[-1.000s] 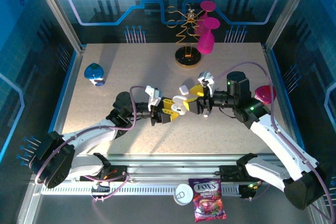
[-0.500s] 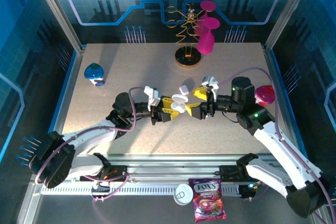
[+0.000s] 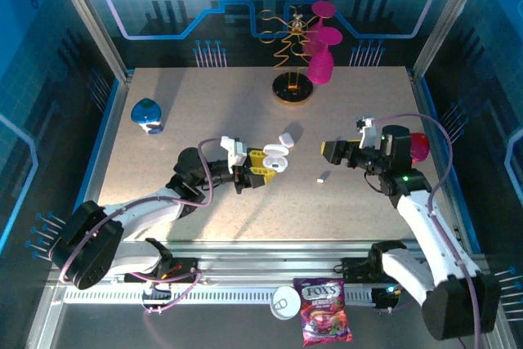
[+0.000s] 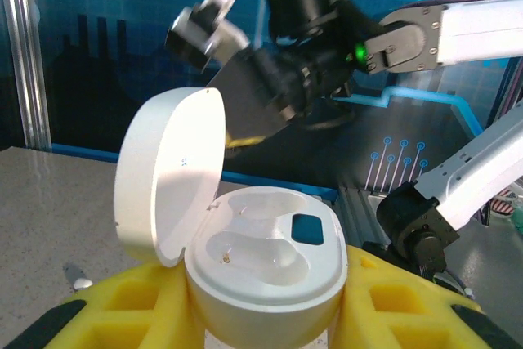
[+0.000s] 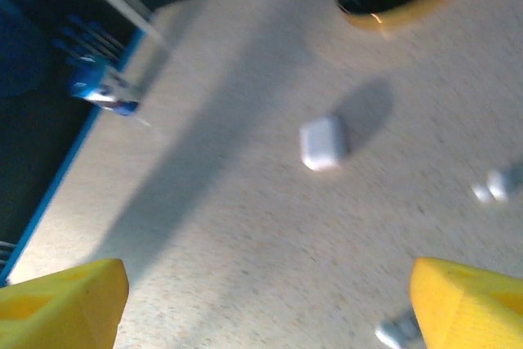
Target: Insert the wireless bluetooth earbuds into the charging case
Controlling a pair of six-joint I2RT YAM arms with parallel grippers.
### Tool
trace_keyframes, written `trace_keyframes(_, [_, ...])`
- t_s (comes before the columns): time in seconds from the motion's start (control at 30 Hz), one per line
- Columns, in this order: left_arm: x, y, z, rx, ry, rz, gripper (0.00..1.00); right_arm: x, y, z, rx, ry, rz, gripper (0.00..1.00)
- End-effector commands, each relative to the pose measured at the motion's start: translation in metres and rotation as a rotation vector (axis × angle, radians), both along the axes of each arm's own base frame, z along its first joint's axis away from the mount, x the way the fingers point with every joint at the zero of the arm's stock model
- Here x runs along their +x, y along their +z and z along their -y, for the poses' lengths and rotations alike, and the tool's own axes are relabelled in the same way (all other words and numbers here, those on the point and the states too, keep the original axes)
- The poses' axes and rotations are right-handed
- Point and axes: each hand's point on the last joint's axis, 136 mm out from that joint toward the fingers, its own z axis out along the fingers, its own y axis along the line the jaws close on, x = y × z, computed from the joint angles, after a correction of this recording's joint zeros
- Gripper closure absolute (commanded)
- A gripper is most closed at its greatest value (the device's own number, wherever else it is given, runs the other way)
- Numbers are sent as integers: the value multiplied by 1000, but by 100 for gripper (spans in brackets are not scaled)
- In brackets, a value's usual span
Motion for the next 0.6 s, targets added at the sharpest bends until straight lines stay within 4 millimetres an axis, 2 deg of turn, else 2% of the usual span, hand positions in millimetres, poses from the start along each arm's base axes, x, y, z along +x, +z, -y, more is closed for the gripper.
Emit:
trace_keyframes(0.0, [0, 0, -4, -5, 17, 46, 78, -3, -48, 15, -32, -83, -198, 14])
trace_keyframes(0.13, [0, -2, -3, -1, 12, 45, 78, 9, -79, 14, -16, -83, -291, 21])
trace_keyframes(0.3, [-1, 0, -4, -4, 10, 45, 78, 43, -102, 20, 22, -133, -337, 34])
trace_keyframes(0.53, [-2, -2, -5, -6, 15, 40, 78, 76, -132, 26, 30, -164, -440, 36])
trace_keyframes(0.57, [-3, -2, -5, -5, 15, 38, 78, 85, -128, 27, 29, -170, -429, 36])
